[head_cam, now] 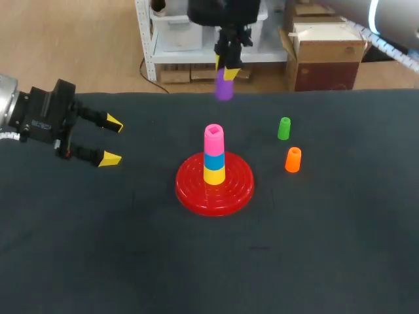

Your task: Pick up and stack the cylinders on the red base in this order: pink,purple,orange,green

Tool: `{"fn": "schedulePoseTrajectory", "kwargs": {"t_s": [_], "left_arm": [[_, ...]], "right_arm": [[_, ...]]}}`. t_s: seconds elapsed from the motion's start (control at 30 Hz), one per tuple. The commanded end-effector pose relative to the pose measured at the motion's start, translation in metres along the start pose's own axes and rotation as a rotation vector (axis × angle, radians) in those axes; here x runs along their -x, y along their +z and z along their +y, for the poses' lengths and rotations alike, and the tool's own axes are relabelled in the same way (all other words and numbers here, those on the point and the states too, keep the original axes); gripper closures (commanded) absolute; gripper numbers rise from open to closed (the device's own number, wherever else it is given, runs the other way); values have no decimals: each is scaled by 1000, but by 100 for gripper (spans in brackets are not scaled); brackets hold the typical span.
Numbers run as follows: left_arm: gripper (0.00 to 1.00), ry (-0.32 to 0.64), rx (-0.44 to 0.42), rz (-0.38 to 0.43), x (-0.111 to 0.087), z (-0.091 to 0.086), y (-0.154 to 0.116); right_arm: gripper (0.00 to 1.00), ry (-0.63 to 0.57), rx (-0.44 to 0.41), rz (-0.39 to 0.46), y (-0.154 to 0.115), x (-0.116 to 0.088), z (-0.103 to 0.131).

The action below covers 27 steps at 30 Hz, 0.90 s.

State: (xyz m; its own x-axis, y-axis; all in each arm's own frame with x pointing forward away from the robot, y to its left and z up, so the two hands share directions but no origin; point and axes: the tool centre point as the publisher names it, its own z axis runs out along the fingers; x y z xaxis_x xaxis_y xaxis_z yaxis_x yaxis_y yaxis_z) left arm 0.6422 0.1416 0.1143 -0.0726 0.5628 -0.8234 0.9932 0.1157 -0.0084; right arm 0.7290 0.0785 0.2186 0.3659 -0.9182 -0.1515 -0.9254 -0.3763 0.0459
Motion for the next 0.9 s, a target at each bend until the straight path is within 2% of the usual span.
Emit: {"fn": "schedulePoseTrajectory", "kwargs": {"t_s": [0.03, 0.13, 0.3, 0.47, 0.57, 0.63, 0.67, 0.9], "left_arm": [[0, 2, 1, -2, -1, 0, 0], [0, 2, 1, -2, -1, 0, 0], [0, 2, 1, -2, -1, 0, 0], [0, 2, 1, -2, -1, 0, 0], [0, 2, 1, -2, -1, 0, 0], [0, 2, 1, -2, -1, 0, 0], [0, 2, 1, -2, -1, 0, 0], [0, 2, 1, -2, -1, 0, 0]], "right_arm": [[100, -55, -158, 32, -4, 15, 60], [100, -84, -157, 49, -3, 21, 69], [100, -118, -216, 113, -2, 25, 75], [100, -105, -235, 114, -6, 23, 76], [100, -94, -228, 88, -9, 20, 75], [100, -81, -212, 37, -10, 19, 75], [100, -52, -201, -19, -11, 18, 74], [100, -28, -195, -18, -12, 15, 71]]}}
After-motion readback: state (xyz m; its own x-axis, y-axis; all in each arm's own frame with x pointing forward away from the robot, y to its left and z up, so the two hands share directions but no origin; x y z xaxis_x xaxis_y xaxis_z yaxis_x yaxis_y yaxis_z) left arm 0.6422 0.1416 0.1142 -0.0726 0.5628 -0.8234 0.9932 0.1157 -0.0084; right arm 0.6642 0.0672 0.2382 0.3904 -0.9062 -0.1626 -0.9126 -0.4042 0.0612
